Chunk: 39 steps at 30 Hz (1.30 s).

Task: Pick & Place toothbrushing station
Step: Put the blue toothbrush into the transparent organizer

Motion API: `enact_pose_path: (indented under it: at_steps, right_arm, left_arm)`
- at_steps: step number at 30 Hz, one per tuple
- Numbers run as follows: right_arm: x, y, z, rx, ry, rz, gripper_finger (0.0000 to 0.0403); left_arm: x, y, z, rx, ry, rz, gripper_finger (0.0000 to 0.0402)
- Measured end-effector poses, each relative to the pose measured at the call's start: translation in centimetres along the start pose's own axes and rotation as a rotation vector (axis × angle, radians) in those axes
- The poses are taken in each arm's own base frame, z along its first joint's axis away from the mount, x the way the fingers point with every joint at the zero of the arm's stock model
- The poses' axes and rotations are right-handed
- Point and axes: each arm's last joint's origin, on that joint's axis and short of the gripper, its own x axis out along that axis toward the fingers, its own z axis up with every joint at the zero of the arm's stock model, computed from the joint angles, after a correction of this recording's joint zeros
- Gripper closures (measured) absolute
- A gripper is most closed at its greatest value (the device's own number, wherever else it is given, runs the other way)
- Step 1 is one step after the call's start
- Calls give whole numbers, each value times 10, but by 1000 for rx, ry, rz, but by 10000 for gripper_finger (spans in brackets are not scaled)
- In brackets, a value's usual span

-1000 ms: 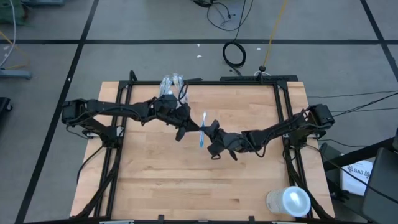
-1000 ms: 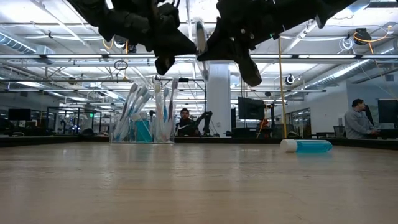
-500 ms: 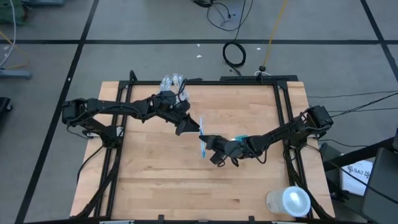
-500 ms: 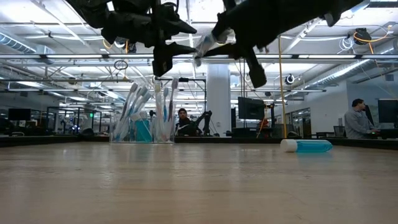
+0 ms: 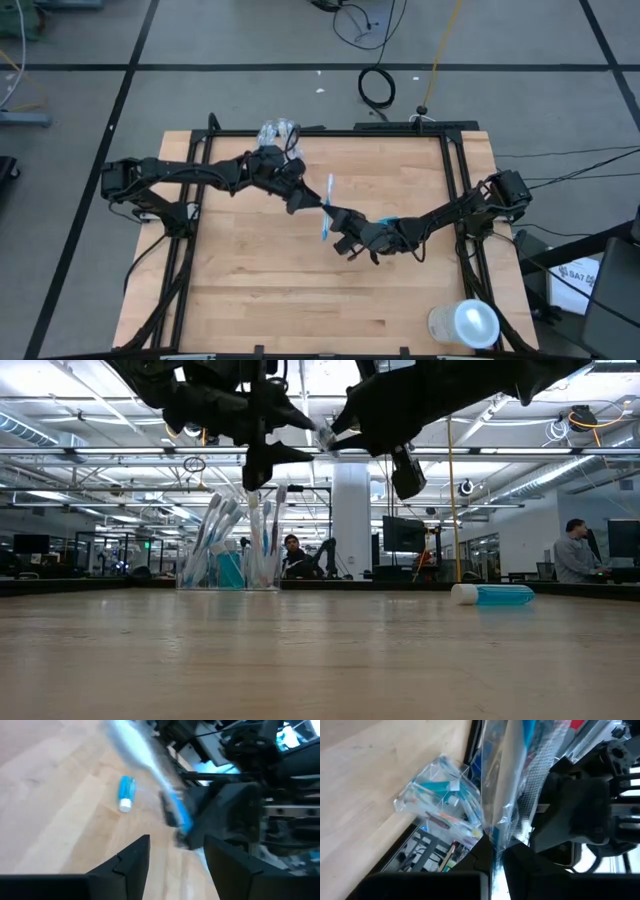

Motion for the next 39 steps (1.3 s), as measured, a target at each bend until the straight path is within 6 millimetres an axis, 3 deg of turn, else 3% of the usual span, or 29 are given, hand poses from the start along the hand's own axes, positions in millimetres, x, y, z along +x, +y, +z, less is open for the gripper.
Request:
enact_pose_path:
  at_steps: [9,21,32,39]
  right_arm:
    - [3,-1,1,-9,-123,-32,384]
    - [17,-5,-13,57,-151,-94,383]
    - [25,-3,-20,176,-165,-85,379]
    - [25,-3,-19,244,-201,-81,336]
  left_arm:
    - [-1,1,3,11,-39,30,215]
    - [0,-3,8,47,-107,11,221]
    - [-1,-2,8,52,-103,14,345]
    - [-1,-3,9,53,-102,4,367]
